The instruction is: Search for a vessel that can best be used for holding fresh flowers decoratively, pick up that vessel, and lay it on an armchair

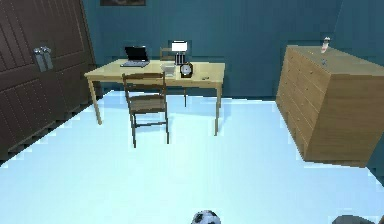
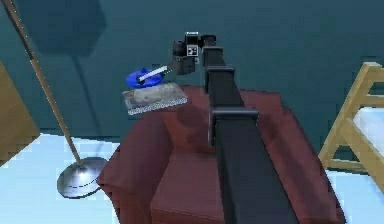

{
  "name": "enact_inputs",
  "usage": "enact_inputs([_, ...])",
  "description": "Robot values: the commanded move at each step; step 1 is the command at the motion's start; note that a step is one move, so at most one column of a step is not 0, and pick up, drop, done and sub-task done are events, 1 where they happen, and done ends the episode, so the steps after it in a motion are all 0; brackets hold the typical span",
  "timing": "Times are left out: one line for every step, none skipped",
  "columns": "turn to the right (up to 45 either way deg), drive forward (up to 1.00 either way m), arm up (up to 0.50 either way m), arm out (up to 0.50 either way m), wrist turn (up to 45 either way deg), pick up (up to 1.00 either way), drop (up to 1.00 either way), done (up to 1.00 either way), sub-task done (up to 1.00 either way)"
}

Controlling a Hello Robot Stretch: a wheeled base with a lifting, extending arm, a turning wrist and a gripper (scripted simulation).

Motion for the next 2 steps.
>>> enact_inputs([0.0,0.0,0.0,0.0,45.0,0.0,0.0,0.0,0.0])
enact_inputs([0.0,0.0,0.0,0.0,27.0,0.0,0.0,0.0,0.0])
